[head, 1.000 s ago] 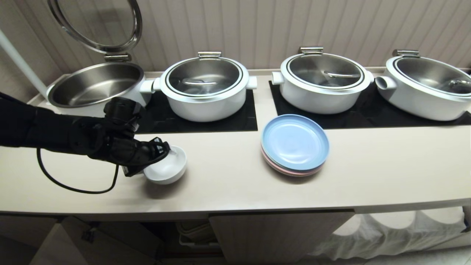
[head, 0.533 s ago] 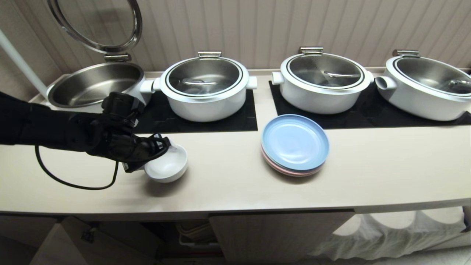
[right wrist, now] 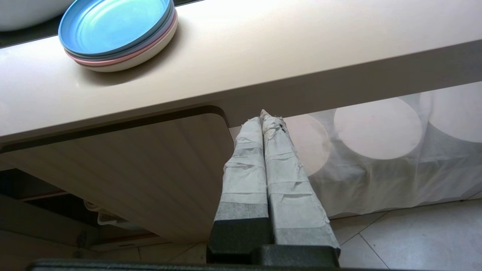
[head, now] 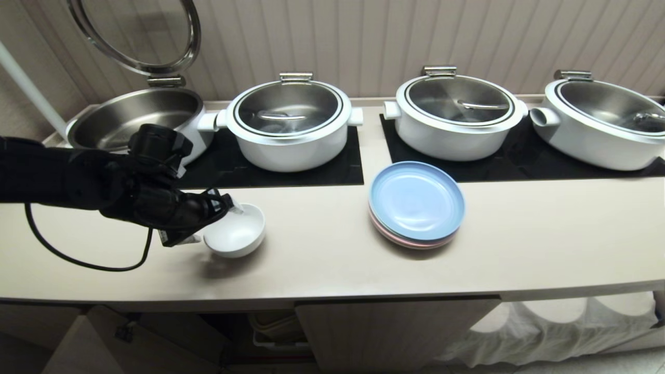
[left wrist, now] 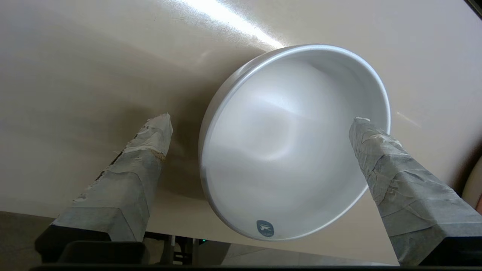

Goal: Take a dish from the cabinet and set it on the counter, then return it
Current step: Place it on the table, then pick up the bowl from the table

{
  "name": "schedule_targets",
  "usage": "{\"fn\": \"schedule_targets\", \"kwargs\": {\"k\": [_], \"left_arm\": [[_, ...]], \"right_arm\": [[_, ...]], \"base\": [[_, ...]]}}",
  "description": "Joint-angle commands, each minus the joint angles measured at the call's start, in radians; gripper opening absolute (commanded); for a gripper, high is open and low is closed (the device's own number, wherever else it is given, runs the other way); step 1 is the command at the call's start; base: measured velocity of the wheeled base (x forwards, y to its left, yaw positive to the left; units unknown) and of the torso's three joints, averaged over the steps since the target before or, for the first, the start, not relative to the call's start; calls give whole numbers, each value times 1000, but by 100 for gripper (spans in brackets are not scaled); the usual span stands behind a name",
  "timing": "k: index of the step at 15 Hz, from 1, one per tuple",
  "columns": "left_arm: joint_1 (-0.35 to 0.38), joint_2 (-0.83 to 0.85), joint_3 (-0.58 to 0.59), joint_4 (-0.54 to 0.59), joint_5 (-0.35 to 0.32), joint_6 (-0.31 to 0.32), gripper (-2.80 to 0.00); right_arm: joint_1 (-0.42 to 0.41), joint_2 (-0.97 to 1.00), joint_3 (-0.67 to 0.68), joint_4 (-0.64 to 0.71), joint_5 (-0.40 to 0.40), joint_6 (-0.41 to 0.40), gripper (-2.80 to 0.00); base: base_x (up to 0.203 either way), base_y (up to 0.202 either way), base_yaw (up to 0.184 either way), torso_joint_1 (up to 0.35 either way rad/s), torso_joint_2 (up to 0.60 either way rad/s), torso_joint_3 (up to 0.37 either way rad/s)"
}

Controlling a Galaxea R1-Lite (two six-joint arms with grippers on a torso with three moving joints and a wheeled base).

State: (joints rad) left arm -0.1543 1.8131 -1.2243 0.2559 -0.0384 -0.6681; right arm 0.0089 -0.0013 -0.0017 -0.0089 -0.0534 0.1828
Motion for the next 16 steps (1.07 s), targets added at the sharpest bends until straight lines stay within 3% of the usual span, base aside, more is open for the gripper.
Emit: {"fn": "schedule_targets", "kwargs": {"k": [1, 9, 10, 11, 16], "left_arm": [[2, -41, 0, 25, 0, -4, 0], [11, -173, 59, 33, 4, -1, 0], [12, -192, 74, 33, 5, 0, -73], [11, -220, 93, 33, 6, 1, -280], [11, -387, 179, 33, 12, 24, -280]], "right_arm": [[0, 1, 0, 0, 0, 1, -280], [0, 1, 0, 0, 0, 1, -280], [0, 1, 0, 0, 0, 1, -280], [0, 1, 0, 0, 0, 3, -280], [0, 1, 0, 0, 0, 1, -280]], "base": [[0, 0, 0, 0, 0, 0], [0, 0, 0, 0, 0, 0], [0, 0, 0, 0, 0, 0], [0, 0, 0, 0, 0, 0], [0, 0, 0, 0, 0, 0]]}}
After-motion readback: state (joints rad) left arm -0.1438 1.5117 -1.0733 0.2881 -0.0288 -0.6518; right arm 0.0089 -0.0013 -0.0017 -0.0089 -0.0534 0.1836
